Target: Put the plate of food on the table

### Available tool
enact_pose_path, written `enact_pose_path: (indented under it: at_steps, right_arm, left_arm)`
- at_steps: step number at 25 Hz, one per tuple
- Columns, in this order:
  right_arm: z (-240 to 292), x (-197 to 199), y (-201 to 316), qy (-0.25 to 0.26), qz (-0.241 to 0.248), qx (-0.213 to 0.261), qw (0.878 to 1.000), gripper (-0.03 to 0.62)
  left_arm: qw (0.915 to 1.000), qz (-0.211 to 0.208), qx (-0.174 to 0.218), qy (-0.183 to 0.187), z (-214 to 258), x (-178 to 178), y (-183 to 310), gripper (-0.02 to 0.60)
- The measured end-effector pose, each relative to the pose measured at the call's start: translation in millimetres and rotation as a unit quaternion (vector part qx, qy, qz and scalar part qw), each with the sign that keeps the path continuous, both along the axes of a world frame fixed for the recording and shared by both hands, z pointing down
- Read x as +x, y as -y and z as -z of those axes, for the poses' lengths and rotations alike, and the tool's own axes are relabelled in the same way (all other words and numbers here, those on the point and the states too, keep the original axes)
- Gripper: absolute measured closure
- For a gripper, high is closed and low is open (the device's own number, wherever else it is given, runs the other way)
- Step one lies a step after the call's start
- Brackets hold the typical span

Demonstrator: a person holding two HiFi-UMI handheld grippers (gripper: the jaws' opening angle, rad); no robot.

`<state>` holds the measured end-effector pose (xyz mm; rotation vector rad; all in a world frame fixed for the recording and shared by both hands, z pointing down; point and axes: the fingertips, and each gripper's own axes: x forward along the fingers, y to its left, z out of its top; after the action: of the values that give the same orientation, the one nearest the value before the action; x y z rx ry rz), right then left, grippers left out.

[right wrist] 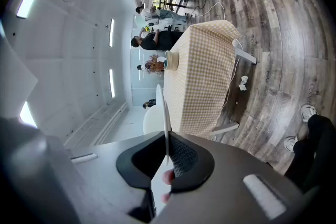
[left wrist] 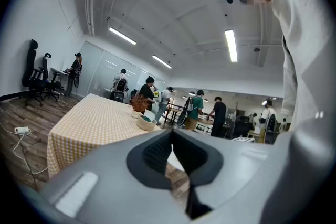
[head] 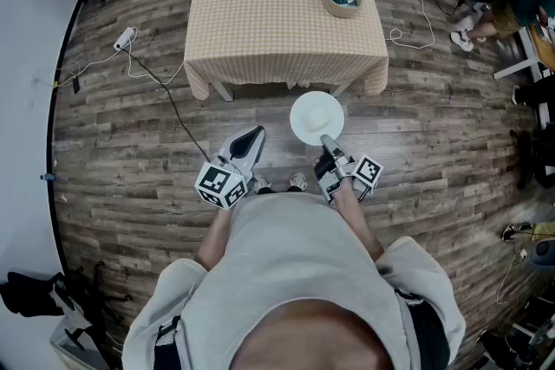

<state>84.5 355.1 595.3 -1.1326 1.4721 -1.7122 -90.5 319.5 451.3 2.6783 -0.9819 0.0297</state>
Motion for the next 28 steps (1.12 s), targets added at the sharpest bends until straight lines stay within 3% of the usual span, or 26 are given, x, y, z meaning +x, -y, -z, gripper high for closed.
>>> enact_pose_path:
  at_steps: [19, 28]
  right_arm:
    - [-3, 3, 4, 0.005, 0.008, 0.0, 1.0, 0.582]
    - [-1, 25, 14, 0.001, 0.024, 0.006, 1.0, 0.582]
  left_arm:
    - [0.9999, 0.015, 0.002, 0.003, -1, 0, -5, 0.571]
    - [0.9995, 0.032, 0.002, 0.007, 0, 18, -5, 0.571]
